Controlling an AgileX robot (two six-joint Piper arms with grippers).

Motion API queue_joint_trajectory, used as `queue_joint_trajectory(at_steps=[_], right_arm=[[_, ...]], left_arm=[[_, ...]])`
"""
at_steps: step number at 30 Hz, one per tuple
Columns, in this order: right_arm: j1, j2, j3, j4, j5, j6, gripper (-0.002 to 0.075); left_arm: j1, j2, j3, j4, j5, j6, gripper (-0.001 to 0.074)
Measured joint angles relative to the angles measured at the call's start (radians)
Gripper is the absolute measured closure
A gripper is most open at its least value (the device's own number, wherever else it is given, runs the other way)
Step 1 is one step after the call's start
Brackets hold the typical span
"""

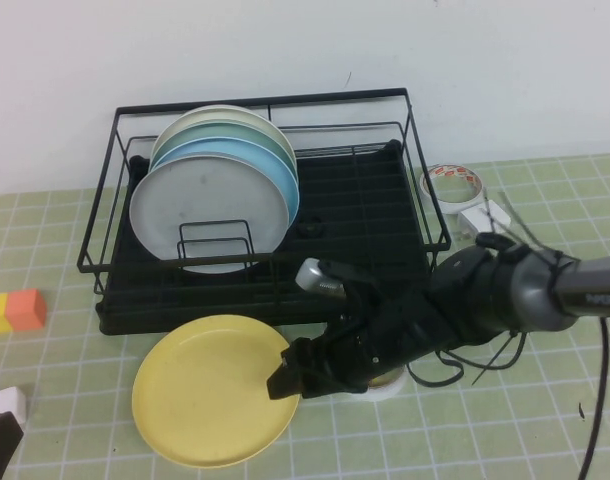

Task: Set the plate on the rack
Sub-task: Pick up the plate from the table

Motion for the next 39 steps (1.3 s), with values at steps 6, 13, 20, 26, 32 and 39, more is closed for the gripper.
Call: queue_joint_trajectory(at_steps=[6, 13, 20, 26, 32, 39], right_arm=[[0.002, 0.039, -0.007, -0.002, -0.047, 0.040, 0.0314], [0.002, 0.069, -0.028, 0.005, -0.036, 0.042, 0.0384], [0.001, 0.096, -0.055, 0.016, -0.027, 0.043, 0.0642], [0.001, 0.100, -0.057, 0.023, -0.002, 0.043, 0.0710], [0.003, 0.026, -0.057, -0.049, 0.072, 0.036, 0.0713], [0.003, -0.151, -0.057, -0.158, 0.086, 0.031, 0.0713]], left_arm=[[0.000, 0.000, 0.000, 0.000, -0.007, -0.002, 0.0737], [0.000, 0.000, 0.000, -0.002, -0.007, -0.002, 0.0737], [0.000, 0.000, 0.000, -0.002, -0.007, -0.002, 0.0738], [0.000, 0.000, 0.001, -0.002, 0.002, -0.002, 0.0738], [0.000, 0.000, 0.001, -0.155, 0.131, 0.003, 0.0734], [0.000, 0.000, -0.001, -0.384, 0.239, 0.013, 0.0397]])
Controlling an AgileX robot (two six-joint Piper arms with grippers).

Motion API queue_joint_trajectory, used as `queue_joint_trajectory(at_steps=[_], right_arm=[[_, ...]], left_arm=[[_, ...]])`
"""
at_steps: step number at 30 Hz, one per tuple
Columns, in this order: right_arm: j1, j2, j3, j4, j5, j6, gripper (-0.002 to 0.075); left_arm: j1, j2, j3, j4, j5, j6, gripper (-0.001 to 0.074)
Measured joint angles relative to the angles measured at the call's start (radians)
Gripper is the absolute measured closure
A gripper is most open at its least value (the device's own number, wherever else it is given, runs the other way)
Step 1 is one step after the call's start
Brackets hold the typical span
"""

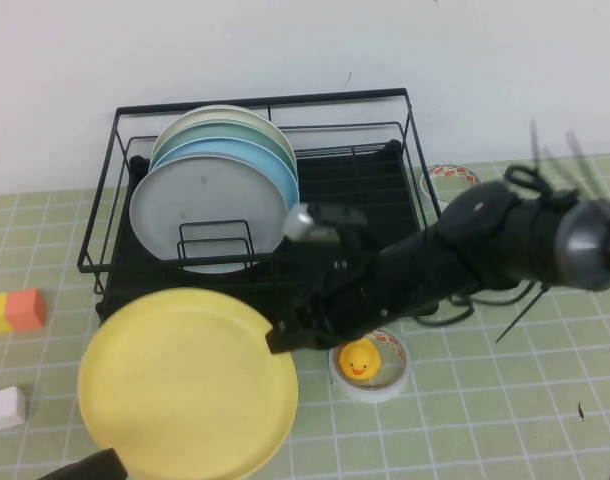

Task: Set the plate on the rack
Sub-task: Pick up the plate from the table, then hand over the plate

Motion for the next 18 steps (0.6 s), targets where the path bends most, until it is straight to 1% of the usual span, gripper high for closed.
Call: queue_joint_trajectory(at_steps=[1, 2, 3, 5, 9, 14, 17, 18], right_arm=[[0.000, -0.024, 0.000, -0.006, 0.000, 0.000, 0.0713], [0.000, -0.045, 0.000, -0.015, 0.000, 0.000, 0.0713], [0.000, -0.066, 0.000, -0.024, 0.000, 0.000, 0.0713], [0.000, -0.099, 0.000, -0.038, 0.002, 0.000, 0.0713], [0.000, -0.149, 0.000, -0.052, 0.020, -0.010, 0.0713], [0.006, -0.183, 0.000, -0.052, 0.103, -0.059, 0.0713], [0.015, -0.193, 0.000, -0.043, 0.128, -0.103, 0.0714], [0.017, -0.193, 0.000, -0.034, 0.135, -0.122, 0.0714]], left_arm=[[0.000, 0.000, 0.000, -0.008, 0.000, -0.005, 0.0323], [0.000, 0.000, 0.000, -0.007, 0.000, -0.010, 0.0264], [0.000, 0.000, 0.000, -0.007, 0.000, -0.012, 0.0227], [0.000, 0.000, 0.000, 0.004, 0.000, -0.019, 0.0203], [0.000, 0.000, 0.000, 0.029, -0.033, -0.059, 0.0208], [0.000, 0.000, 0.000, 0.030, -0.131, -0.065, 0.0223], [0.000, 0.005, 0.000, 0.031, -0.185, -0.065, 0.0277], [0.000, 0.011, 0.000, 0.031, -0.196, -0.059, 0.0310]])
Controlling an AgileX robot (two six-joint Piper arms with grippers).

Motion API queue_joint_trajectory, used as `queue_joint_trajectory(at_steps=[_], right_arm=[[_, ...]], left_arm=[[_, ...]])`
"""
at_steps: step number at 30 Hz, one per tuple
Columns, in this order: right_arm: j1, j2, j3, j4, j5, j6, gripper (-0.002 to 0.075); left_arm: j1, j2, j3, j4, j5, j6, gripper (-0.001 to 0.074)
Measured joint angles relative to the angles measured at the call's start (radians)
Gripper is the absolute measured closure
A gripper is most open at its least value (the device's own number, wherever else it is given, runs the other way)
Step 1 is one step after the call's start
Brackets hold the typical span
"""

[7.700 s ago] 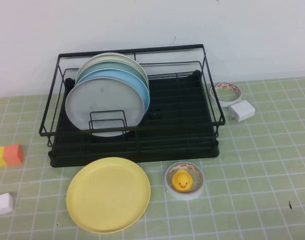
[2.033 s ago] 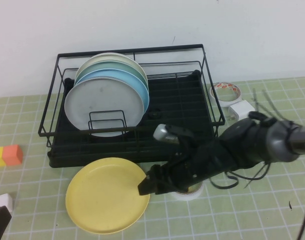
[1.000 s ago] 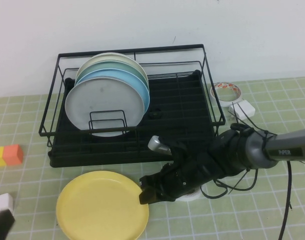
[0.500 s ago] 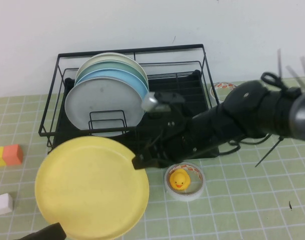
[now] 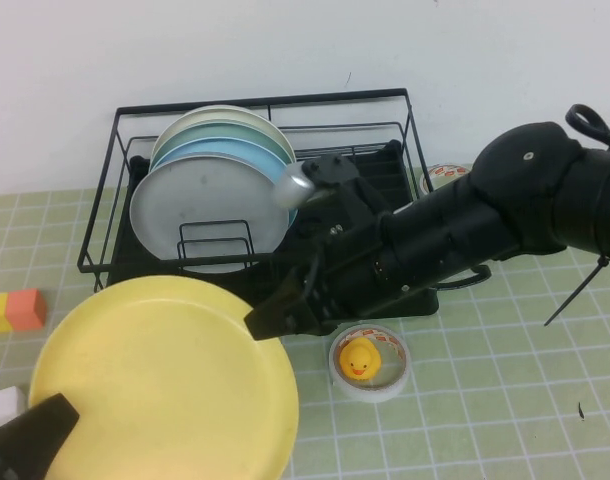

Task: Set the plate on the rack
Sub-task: Hand over the plate

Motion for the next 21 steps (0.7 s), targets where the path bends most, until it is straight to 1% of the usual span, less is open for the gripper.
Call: queue_joint_trajectory(at_steps=[2, 7, 8, 11, 14, 16, 18, 21], right_arm=[[0.002, -0.004, 0.000, 0.032, 0.016, -0.038, 0.0714], [0.002, -0.006, 0.000, 0.108, 0.073, -0.194, 0.0709], [0.002, -0.006, 0.002, 0.112, 0.073, -0.216, 0.0706], [0.002, -0.006, 0.004, 0.120, 0.071, -0.245, 0.0699], [0.002, -0.006, 0.004, 0.120, 0.078, -0.265, 0.0657], [0.002, -0.006, 0.004, 0.135, 0.088, -0.273, 0.0596], [0.002, -0.011, 0.004, 0.152, 0.104, -0.276, 0.0499], [0.002, -0.028, 0.004, 0.155, 0.095, -0.278, 0.0363]], left_arm=[[0.000, 0.016, 0.000, 0.002, -0.010, 0.026, 0.0382], [0.000, 0.067, 0.000, 0.002, -0.012, 0.128, 0.0625], [0.000, 0.074, 0.000, -0.005, -0.012, 0.145, 0.0646], [-0.001, 0.081, -0.009, -0.017, -0.023, 0.239, 0.0646], [-0.001, 0.082, -0.009, -0.027, -0.038, 0.367, 0.0646], [-0.001, 0.084, -0.009, -0.012, -0.050, 0.486, 0.0647], [-0.001, 0.089, -0.007, -0.004, -0.072, 0.598, 0.0647], [-0.001, 0.091, -0.007, -0.014, -0.157, 0.769, 0.0647]])
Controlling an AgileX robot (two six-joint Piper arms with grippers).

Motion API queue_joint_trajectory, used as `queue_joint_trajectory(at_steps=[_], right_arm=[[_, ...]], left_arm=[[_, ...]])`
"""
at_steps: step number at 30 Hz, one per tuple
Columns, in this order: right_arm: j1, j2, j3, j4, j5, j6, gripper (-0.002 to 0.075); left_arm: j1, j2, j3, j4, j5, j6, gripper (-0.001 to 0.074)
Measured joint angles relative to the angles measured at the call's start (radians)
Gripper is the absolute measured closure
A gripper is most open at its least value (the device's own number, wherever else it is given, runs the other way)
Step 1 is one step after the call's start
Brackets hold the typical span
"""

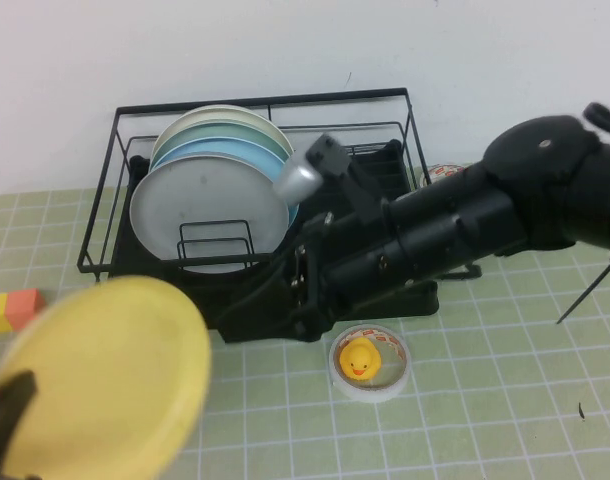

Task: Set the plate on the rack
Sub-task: Hand over the plate, then place the plate on the rack

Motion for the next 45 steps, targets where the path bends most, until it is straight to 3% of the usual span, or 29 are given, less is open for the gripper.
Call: queue_joint_trajectory(at_steps=[3, 7, 9, 13, 17, 27, 32, 41, 45], right_arm=[[-0.009, -0.056, 0.000, -0.002, -0.027, -0.002, 0.0305], [-0.055, -0.167, 0.000, -0.034, -0.042, -0.004, 0.0328], [-0.090, -0.233, 0.000, -0.076, -0.040, -0.004, 0.0402], [-0.135, -0.339, 0.000, -0.223, -0.020, 0.043, 0.0623], [-0.144, -0.407, 0.000, -0.446, 0.033, 0.142, 0.0703], [-0.146, -0.460, 0.001, -0.851, 0.189, 0.441, 0.0721], [-0.148, -0.482, 0.004, -0.898, 0.236, 0.485, 0.0721], [-0.148, -0.505, 0.046, -0.958, 0.247, 0.509, 0.0721], [-0.148, -0.505, 0.057, -0.983, 0.251, 0.522, 0.0721]], left_arm=[[0.000, 0.000, -0.002, -0.053, -0.118, 0.112, 0.0647], [0.000, 0.000, -0.033, -0.076, -0.255, 0.248, 0.0647], [0.000, 0.000, -0.057, -0.076, -0.271, 0.348, 0.0647], [0.000, 0.020, -0.117, -0.074, -0.262, 0.534, 0.0647], [0.000, 0.099, -0.187, -0.073, -0.188, 0.612, 0.0647], [-0.090, 0.513, -0.437, -0.207, -0.085, 0.958, 0.0647], [-0.099, 0.729, -0.568, -0.342, -0.045, 1.230, 0.0647], [-0.099, 0.999, -0.721, -0.748, 0.059, 1.924, 0.0647], [-0.099, 1.059, -0.738, -0.796, 0.099, 2.038, 0.0647]])
